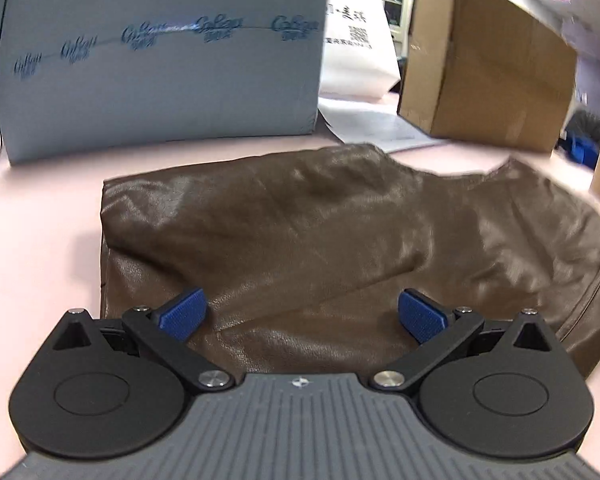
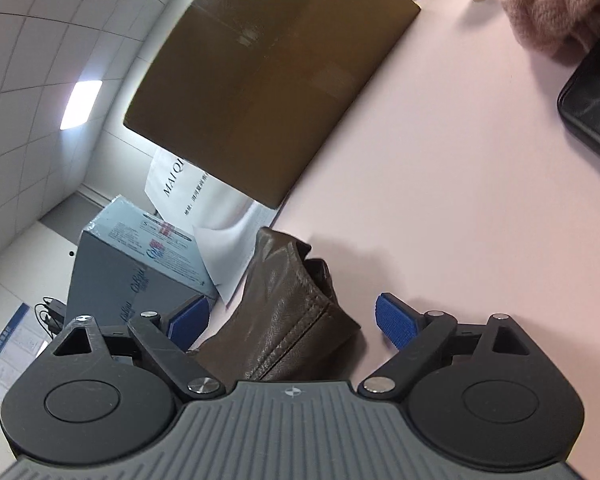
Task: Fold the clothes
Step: 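Grasp the jacket edge with the right gripper and lift it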
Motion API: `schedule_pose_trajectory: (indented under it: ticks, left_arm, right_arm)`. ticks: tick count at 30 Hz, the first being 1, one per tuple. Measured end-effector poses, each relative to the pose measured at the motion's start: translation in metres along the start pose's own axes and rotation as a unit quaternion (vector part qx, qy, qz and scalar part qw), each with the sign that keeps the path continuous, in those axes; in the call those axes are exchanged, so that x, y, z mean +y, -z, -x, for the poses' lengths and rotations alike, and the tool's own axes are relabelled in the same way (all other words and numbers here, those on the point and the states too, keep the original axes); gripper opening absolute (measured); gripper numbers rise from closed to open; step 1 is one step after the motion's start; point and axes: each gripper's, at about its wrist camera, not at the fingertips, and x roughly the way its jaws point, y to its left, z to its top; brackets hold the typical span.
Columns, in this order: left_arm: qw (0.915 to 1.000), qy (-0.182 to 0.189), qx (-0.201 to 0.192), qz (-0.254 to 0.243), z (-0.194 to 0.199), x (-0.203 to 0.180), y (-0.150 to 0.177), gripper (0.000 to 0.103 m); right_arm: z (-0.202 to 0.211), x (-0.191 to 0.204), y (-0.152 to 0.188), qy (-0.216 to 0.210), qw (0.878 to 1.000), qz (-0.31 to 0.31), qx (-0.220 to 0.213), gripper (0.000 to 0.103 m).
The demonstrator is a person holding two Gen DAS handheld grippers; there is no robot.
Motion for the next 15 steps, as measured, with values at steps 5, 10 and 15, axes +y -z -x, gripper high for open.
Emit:
schedule_pose_trajectory:
  ticks: [5,10,15]
  left_arm:
    - [0.9996,0.015,-0.007,0.023,0.004,0.009,0.003,0.103]
    - [0.9985,0.026,-0.014,0.046,0.007,0.017,0.004,0.103]
    - [0.9952,0.034,-0.025,0.088,0.013,0.031,0.008,0.103]
  right_arm:
    - [-0.004,0.023,0.024,0.026,0.998,-0.027,0.06,0.091]
    - [-0.017,0.042,0.046,0.065,0.998,-0.001,0.002,0.092]
    - [-0.024,0.049,0.056,0.105,0.992,-0.001,-0.076,0.068]
